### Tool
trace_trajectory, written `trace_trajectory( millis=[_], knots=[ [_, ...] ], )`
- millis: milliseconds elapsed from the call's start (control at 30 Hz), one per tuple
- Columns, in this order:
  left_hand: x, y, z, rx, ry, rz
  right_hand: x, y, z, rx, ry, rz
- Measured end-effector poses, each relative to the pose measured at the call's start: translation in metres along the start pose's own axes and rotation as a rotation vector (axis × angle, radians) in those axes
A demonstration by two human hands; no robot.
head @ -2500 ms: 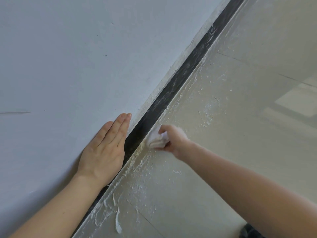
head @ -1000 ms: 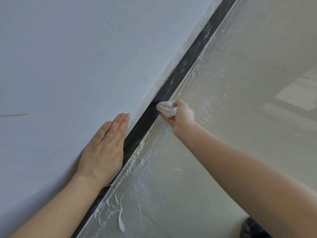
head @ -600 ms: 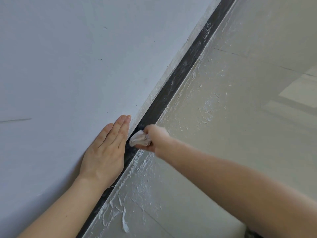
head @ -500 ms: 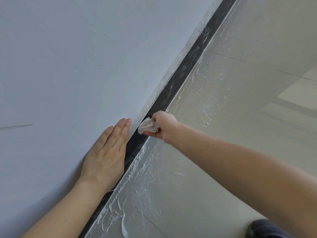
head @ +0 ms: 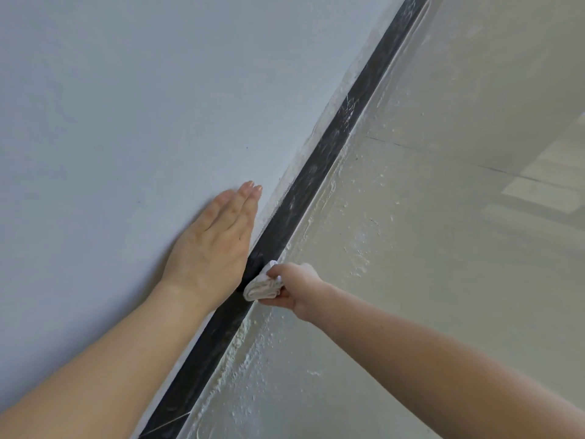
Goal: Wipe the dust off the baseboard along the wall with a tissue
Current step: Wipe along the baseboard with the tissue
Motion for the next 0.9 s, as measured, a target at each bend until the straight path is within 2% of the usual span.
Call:
trace_trajectory(
  millis=[133,300,367,433,500,567,633,700,800,900],
  knots=[
    [-0.006,-0.007,0.006,-0.031,-0.009,0.024,-0.014,0.000,0.047,0.008,0.070,-0.102],
    [-0.007,-0.011,0.004,-0.002,-0.020,0.052,-0.029,0.007,0.104,0.056,0.246,-0.109],
    [-0.008,-0.010,0.005,0.001,-0.010,0.052,-0.028,0.014,0.120,-0.046,0.320,-0.113],
    [-0.007,-0.010,0.005,-0.003,-0.008,0.049,-0.025,0.026,0.133,-0.248,0.421,-0.138],
    [-0.008,-0.010,0.006,-0.002,-0.008,0.046,-0.025,0.044,0.136,-0.401,0.466,-0.262],
    [-0.008,-0.010,0.006,0.000,-0.014,0.048,-0.020,0.051,0.121,-0.402,0.433,-0.310],
    [-0.007,-0.010,0.005,-0.001,-0.020,0.047,-0.019,0.048,0.090,-0.246,0.333,-0.220],
    [-0.007,-0.011,0.004,-0.008,-0.024,0.043,-0.015,0.037,0.046,-0.062,0.138,-0.096],
    [-0.008,-0.011,0.004,-0.022,-0.032,0.038,-0.010,0.019,-0.001,0.014,-0.080,0.023],
    [-0.007,-0.011,0.004,-0.035,-0.038,0.031,-0.015,0.005,0.002,0.008,-0.092,0.040]
  ],
)
Point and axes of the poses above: each hand's wrist, its own x-axis away from the middle knuckle, its own y-axis out of the back of the hand, z = x × y, the point moved 4 cm from there along -x, towards the middle knuckle, and after that the axes turned 9 degrees about -x, right-handed, at the moved point
